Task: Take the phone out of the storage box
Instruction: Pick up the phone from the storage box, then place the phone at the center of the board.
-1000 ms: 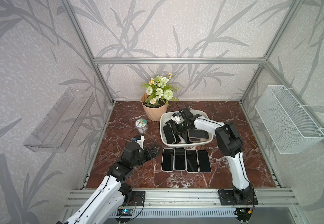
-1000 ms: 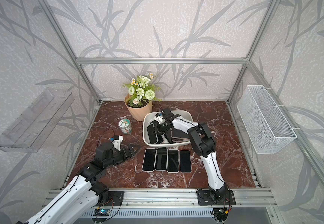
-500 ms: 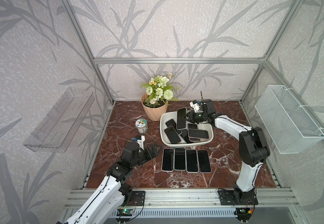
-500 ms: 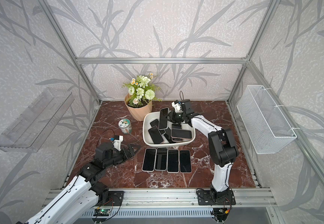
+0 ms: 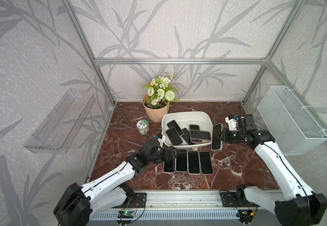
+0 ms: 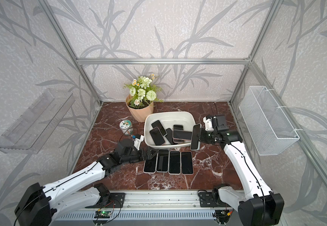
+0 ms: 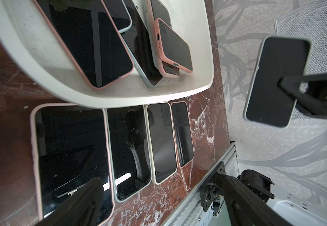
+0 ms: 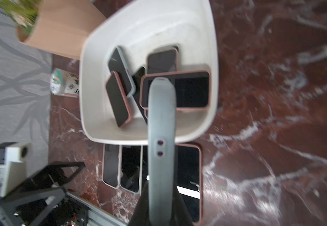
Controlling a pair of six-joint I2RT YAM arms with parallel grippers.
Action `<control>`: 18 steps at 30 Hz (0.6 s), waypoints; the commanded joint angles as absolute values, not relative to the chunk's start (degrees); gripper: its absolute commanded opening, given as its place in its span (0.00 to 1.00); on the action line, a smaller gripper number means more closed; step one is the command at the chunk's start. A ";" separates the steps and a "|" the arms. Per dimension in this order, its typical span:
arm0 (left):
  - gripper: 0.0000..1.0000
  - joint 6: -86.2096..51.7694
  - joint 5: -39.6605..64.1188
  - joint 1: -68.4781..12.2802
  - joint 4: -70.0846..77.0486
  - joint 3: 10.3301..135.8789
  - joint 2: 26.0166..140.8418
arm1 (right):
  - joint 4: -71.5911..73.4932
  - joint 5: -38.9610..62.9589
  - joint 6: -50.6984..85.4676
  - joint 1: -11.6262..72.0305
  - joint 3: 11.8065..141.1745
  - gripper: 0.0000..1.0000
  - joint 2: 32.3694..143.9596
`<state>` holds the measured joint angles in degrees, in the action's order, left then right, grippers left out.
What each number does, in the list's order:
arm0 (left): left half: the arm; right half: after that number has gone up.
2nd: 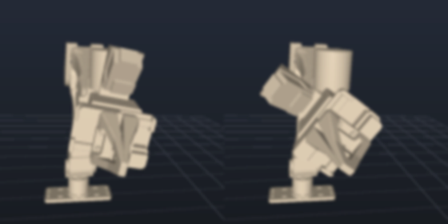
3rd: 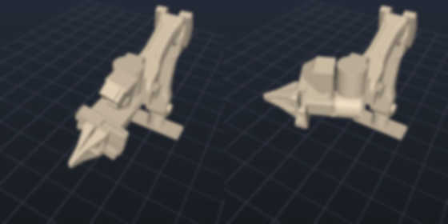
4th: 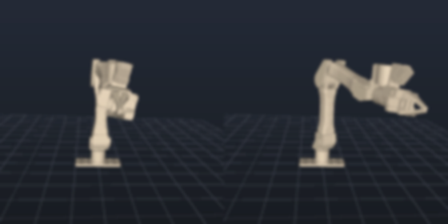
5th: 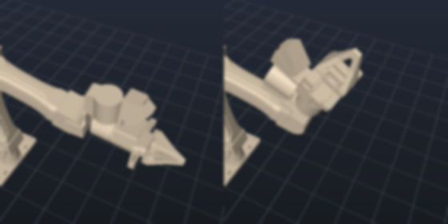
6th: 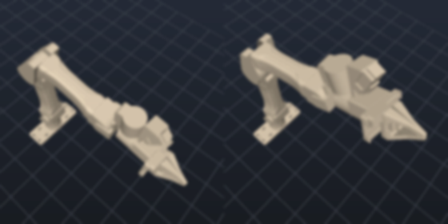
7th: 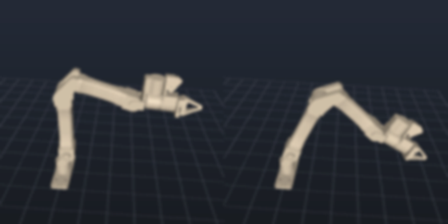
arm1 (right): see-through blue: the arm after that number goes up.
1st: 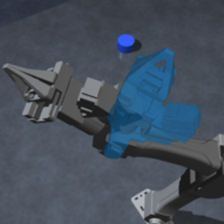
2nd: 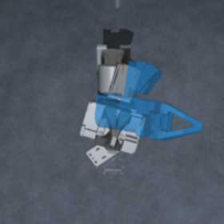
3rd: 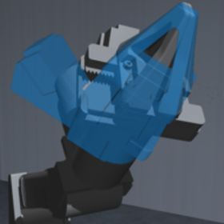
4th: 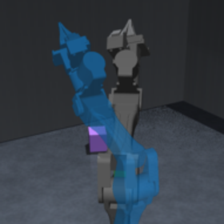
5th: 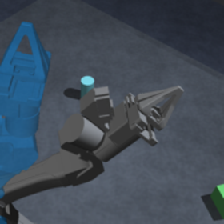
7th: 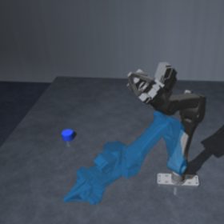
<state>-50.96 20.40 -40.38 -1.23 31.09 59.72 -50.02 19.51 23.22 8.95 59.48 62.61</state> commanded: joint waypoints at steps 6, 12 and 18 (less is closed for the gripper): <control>1.00 -48.34 18.99 -41.69 -1.76 35.07 59.44 | -59.18 12.66 20.25 8.97 54.26 0.00 63.98; 1.00 -48.15 15.94 -41.61 -2.82 33.21 55.61 | -55.76 14.86 21.59 9.05 50.72 0.00 66.07; 1.00 -47.92 15.19 -41.51 -2.70 32.37 55.28 | -51.22 17.07 23.67 10.22 46.82 0.00 68.45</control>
<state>-49.12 16.56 -41.52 -2.15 33.30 55.48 -54.70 15.66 22.46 9.34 47.75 67.66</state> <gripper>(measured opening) 0.999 0.138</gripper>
